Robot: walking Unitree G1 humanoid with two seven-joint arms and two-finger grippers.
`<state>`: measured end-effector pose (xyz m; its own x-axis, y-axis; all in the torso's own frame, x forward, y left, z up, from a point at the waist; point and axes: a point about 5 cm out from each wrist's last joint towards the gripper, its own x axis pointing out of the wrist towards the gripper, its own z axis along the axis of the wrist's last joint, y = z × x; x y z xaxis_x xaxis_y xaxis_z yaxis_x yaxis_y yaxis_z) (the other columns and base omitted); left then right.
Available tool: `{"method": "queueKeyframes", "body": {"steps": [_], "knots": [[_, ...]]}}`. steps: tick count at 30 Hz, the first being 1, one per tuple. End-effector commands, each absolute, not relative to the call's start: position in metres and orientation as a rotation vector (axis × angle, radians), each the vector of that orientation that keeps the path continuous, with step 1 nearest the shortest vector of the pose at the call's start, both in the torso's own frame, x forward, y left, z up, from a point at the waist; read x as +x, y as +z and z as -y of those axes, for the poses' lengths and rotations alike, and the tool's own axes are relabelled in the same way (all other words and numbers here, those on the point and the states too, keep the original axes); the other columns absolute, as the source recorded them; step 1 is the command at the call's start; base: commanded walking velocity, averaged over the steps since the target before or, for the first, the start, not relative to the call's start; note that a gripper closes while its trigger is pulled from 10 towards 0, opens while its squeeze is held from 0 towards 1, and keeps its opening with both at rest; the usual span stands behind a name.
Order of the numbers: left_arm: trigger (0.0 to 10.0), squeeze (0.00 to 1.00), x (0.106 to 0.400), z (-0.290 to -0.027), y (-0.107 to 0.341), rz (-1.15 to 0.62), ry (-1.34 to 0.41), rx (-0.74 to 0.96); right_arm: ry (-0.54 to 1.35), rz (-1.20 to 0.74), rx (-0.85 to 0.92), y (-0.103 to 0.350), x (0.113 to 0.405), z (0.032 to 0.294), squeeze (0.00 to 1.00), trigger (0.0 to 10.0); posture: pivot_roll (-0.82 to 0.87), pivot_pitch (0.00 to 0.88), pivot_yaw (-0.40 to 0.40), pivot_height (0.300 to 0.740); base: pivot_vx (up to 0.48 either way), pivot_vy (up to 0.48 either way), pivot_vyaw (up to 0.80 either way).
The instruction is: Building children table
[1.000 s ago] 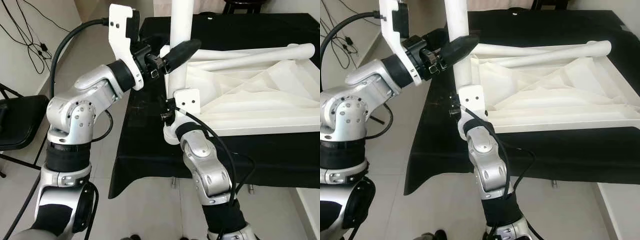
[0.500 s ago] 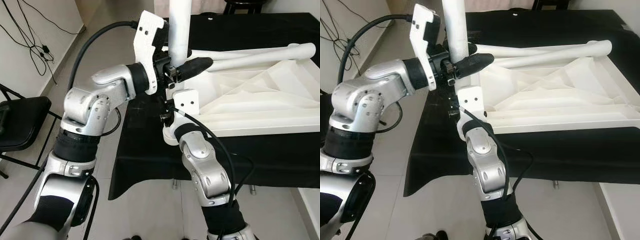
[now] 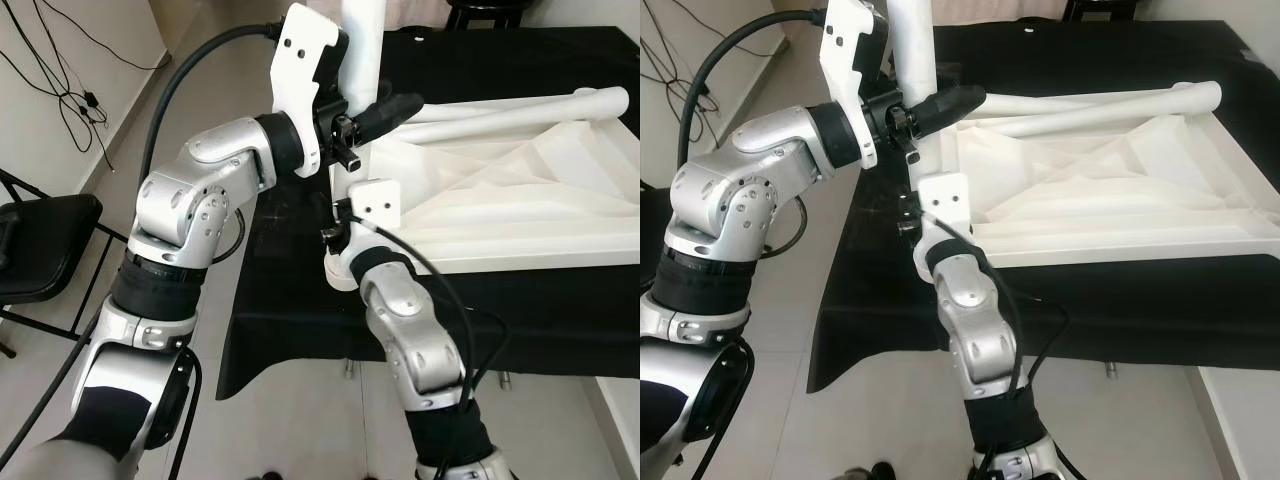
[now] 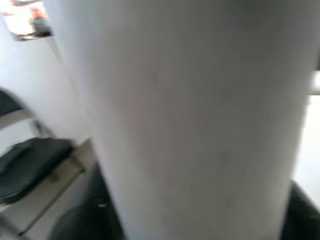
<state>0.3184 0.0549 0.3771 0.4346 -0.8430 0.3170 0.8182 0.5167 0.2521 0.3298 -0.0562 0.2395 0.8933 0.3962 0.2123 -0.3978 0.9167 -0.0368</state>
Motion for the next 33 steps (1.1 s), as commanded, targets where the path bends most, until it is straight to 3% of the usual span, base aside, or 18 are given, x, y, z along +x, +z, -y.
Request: {"method": "queueKeyframes", "body": {"steps": [1, 3, 4, 8, 9, 10, 11, 20, 28, 30, 32, 33], "knots": [[0.0, 0.00, 0.311, -0.048, 0.376, 0.460, -1.077, 0.058, 0.539, 0.227, 0.019, 0.244, 0.330, 0.044, 1.00, 10.0, 0.05, 0.162, 0.044, 0.740, 0.000, 0.000, 0.00], [0.0, 0.00, 0.311, -0.048, 0.376, 0.462, -1.076, 0.057, 0.557, 0.246, 0.009, 0.249, 0.332, 0.047, 1.00, 10.0, 0.05, 0.162, 0.044, 0.740, 0.000, 0.000, 0.00], [0.0, 0.00, 0.310, -0.046, 0.375, 0.469, -1.074, 0.038, 0.714, 0.297, -0.065, 0.273, 0.346, 0.059, 1.00, 10.0, 0.05, 0.163, 0.036, 0.740, 0.000, 0.000, 0.00], [0.0, 0.00, 0.310, -0.046, 0.375, 0.472, -1.074, 0.032, 0.783, 0.311, -0.101, 0.282, 0.349, 0.063, 1.00, 10.0, 0.05, 0.163, 0.036, 0.740, 0.000, 0.000, 0.00], [0.0, 0.00, 0.310, -0.046, 0.375, 0.475, -1.071, 0.023, 0.843, 0.302, -0.133, 0.292, 0.355, 0.068, 0.81, 10.0, 0.04, 0.166, 0.032, 0.740, 0.000, 0.000, 0.00], [0.0, 0.00, 0.310, -0.046, 0.375, 0.475, -1.071, 0.023, 0.843, 0.302, -0.133, 0.292, 0.355, 0.068, 0.81, 10.0, 0.04, 0.166, 0.032, 0.740, 0.000, 0.000, 0.00], [0.0, 0.00, 0.310, -0.047, 0.375, 0.477, -1.069, 0.014, 0.886, 0.312, -0.200, 0.299, 0.359, 0.071, 0.00, 10.0, 0.04, 0.165, 0.031, 0.740, 0.000, 0.000, 0.00], [0.0, 0.00, 0.309, -0.048, 0.375, 0.479, -1.058, -0.012, 1.057, 0.217, -0.336, 0.309, 0.375, 0.073, 0.00, 10.0, 0.04, 0.186, 0.020, 0.740, 0.000, 0.000, 0.00], [0.0, 0.00, 0.305, -0.048, 0.376, 0.490, -1.089, -0.065, 1.218, 0.096, -0.242, 0.303, 0.376, 0.065, 0.00, 10.0, 0.04, 0.201, 0.009, 0.740, 0.000, 0.000, 0.00], [0.0, 0.00, 0.288, -0.052, 0.382, 0.509, -1.282, -0.060, 1.375, 0.023, -0.167, 0.294, 0.367, 0.050, 0.00, 10.0, 0.04, 0.200, -0.003, 0.740, 0.000, 0.000, 0.00], [0.0, 0.00, 0.288, -0.052, 0.382, 0.509, -1.282, -0.060, 1.375, 0.023, -0.167, 0.294, 0.367, 0.050, 0.00, 10.0, 0.04, 0.200, -0.003, 0.740, 0.000, 0.000, 0.00], [0.0, 0.00, 0.283, -0.053, 0.384, 0.509, -1.328, -0.047, 1.407, 0.016, -0.150, 0.292, 0.363, 0.045, 0.00, 4.3, 0.04, 0.199, -0.002, 0.740, 0.000, 0.000, 0.00]]}}
